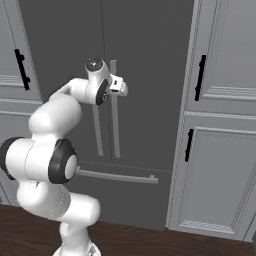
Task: Grab a lemon wedge from the fridge and one ice cube from the ice bowl, and put them in the glass of lemonade.
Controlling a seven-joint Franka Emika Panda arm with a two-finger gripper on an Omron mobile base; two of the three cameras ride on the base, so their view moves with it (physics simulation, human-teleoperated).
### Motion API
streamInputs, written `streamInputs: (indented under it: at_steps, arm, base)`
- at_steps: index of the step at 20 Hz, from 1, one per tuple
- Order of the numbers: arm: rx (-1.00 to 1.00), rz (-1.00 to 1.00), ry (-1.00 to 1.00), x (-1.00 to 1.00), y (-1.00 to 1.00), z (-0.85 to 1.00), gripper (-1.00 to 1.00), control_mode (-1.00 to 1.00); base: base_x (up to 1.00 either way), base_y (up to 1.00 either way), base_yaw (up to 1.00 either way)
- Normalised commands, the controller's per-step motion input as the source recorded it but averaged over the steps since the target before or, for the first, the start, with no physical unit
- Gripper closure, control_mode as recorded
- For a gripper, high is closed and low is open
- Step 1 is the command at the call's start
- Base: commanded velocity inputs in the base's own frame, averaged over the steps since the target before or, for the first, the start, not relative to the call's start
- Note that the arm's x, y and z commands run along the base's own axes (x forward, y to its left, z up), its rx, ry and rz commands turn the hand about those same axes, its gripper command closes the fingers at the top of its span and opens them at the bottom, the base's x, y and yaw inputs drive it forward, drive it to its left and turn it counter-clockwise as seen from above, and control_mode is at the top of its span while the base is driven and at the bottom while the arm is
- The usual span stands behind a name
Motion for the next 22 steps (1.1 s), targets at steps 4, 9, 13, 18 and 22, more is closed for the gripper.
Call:
streamInputs:
  at_steps: [4,9,13,18,22]
  arm:
    - [0.0,0.0,0.02,0.67,0.0,-0.1,-1.0,-1.0]
    - [0.0,0.0,0.02,0.63,0.0,-0.1,-1.0,-1.0]
    - [0.0,0.0,0.0,0.45,0.0,-0.17,-1.0,-1.0]
    - [0.0,0.0,-0.04,0.33,0.0,-0.34,-1.0,-1.0]
    - [0.0,0.0,-0.15,0.09,0.0,-0.25,-1.0,-1.0]
  base:
    - [0.0,0.0,0.0]
    - [0.0,0.0,0.0]
    - [0.0,0.0,0.0]
    - [0.0,0.0,0.0]
    - [0.0,0.0,0.0]
